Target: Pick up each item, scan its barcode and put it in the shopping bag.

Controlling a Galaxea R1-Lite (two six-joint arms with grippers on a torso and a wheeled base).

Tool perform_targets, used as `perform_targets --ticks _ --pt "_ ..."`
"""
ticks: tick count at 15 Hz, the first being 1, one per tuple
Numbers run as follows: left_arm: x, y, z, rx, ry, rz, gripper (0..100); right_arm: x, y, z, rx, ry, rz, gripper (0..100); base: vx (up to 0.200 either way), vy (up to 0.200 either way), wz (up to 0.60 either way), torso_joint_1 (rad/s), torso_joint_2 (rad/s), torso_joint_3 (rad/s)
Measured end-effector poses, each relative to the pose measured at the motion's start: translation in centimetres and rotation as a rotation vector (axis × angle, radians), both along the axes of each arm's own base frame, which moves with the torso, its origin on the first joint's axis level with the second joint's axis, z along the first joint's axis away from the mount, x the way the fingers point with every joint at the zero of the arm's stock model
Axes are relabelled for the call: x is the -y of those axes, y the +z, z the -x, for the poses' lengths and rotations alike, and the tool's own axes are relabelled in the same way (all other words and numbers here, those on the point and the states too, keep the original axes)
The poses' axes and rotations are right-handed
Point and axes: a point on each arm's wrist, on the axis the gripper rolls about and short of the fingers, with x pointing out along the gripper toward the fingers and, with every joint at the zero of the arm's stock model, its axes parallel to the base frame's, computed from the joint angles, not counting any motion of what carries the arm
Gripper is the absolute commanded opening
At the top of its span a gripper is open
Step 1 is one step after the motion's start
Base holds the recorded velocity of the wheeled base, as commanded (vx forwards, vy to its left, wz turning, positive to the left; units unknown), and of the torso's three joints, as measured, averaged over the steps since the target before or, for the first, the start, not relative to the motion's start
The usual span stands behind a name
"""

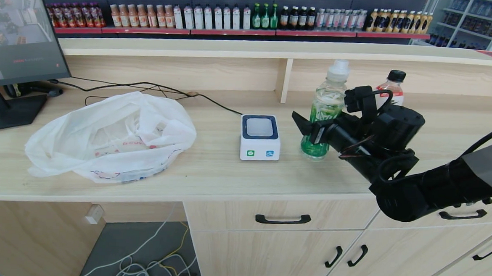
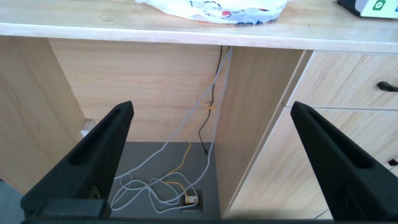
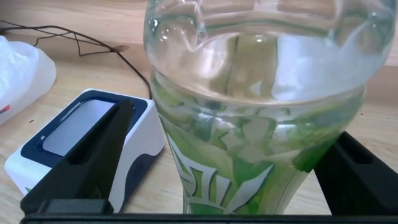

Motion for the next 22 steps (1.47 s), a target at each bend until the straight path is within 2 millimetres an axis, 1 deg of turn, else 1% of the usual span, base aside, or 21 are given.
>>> perform_targets --ticks 7,8,17,22 --pt "0.0 0.0 0.0 0.000 -0.001 0.000 100 0.0 -0.1 0.0 -0.004 0.000 -0.003 100 0.000 0.000 0.00 0.000 0.00 0.000" --pt "0.0 0.0 0.0 0.000 0.000 0.000 100 0.0 -0.1 0.0 -0.004 0.001 -0.003 0 0.000 0.000 0.00 0.000 0.00 0.000" --pt "0.0 0.0 0.0 0.000 -0.001 0.000 100 0.1 0.1 0.1 0.006 -0.001 -0.006 0 0.000 0.000 0.00 0.000 0.00 0.000" --pt "0.0 0.0 0.0 0.000 -0.001 0.000 100 0.4 0.2 1.2 -0.008 0.004 0.000 0 0.000 0.000 0.00 0.000 0.00 0.000"
